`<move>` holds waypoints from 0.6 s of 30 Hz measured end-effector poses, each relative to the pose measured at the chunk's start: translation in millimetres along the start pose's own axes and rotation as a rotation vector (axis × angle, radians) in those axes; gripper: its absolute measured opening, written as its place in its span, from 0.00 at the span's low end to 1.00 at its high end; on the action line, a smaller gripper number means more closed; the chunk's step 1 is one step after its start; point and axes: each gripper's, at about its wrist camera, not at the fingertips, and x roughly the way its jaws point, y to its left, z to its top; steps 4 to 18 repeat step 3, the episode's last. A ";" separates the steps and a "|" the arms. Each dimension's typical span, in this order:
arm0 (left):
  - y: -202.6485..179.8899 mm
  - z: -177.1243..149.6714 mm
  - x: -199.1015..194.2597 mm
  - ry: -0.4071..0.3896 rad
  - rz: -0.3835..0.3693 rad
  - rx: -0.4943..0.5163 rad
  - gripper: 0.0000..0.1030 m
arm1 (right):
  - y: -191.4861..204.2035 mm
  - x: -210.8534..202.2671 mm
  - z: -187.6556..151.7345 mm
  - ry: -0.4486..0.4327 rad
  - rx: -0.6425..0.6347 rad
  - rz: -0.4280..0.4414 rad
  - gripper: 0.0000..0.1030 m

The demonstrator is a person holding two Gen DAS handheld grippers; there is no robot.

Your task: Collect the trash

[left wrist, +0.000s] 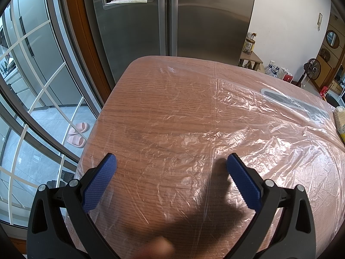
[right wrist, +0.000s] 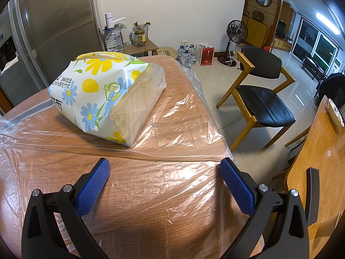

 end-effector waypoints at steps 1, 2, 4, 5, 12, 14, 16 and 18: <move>-0.3 -0.1 0.0 0.000 0.000 0.000 0.99 | 0.3 0.7 0.3 0.000 0.000 0.000 0.96; -0.4 -0.3 -0.1 0.000 0.000 0.000 0.99 | 0.1 0.7 0.0 0.000 0.000 0.000 0.96; -0.1 0.0 0.0 0.000 0.000 0.000 0.99 | -0.1 0.0 0.0 0.000 0.000 0.000 0.96; -0.1 0.0 0.0 0.000 0.000 0.000 0.99 | -0.1 0.0 0.0 0.000 0.000 0.000 0.96; -0.1 0.0 0.0 0.000 0.000 0.000 0.99 | -0.1 0.0 0.0 0.000 0.000 0.000 0.96; -0.1 0.0 0.0 0.000 0.000 0.000 0.99 | -0.1 0.0 0.0 0.000 0.000 0.000 0.96; -0.1 0.0 0.0 0.000 0.000 0.000 0.99 | -0.1 0.0 0.0 0.000 0.000 0.000 0.96; -0.1 0.0 0.0 0.000 0.000 0.000 0.99 | -0.1 0.0 0.0 0.000 0.000 0.000 0.96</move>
